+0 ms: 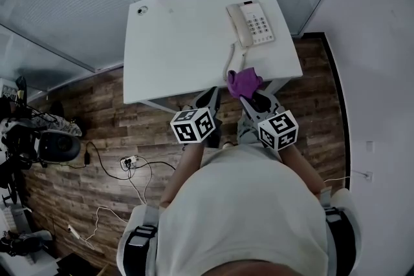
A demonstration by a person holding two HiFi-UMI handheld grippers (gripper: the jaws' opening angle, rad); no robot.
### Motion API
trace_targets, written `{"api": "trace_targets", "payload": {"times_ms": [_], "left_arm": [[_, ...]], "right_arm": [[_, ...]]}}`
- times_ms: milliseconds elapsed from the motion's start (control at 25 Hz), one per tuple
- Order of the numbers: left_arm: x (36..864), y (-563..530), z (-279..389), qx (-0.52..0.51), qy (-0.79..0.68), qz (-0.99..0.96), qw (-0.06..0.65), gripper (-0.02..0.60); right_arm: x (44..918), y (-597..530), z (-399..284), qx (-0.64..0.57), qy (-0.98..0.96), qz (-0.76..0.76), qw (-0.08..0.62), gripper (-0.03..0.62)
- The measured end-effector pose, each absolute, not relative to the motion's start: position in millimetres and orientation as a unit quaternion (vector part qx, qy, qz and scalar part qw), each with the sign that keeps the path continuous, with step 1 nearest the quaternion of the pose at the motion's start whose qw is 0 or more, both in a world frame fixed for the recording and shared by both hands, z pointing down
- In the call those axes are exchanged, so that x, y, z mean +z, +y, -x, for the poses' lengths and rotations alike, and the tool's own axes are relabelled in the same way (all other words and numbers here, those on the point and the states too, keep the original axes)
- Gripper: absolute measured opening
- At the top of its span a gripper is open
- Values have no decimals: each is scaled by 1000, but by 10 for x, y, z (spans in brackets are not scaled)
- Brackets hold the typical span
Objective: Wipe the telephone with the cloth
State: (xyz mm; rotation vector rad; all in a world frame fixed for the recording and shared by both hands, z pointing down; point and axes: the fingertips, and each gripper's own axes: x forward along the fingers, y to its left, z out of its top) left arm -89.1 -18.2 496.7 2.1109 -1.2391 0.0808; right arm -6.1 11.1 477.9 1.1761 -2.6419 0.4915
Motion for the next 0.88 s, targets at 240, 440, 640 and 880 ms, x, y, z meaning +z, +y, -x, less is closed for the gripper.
{"api": "trace_targets", "payload": {"times_ms": [240, 440, 640, 880], "left_arm": [[4994, -206, 871, 30, -473, -809, 348, 21], [5011, -182, 874, 32, -474, -808, 349, 20], [5047, -202, 864, 32, -475, -806, 352, 21], [5054, -166, 865, 35, -476, -805, 353, 21]], "right_arm": [[4780, 64, 0, 165, -894, -405, 101, 112], [4779, 95, 0, 165, -893, -407, 99, 112], [4801, 89, 9, 169, -894, -403, 99, 112], [4804, 106, -1, 170, -894, -402, 101, 110]]}}
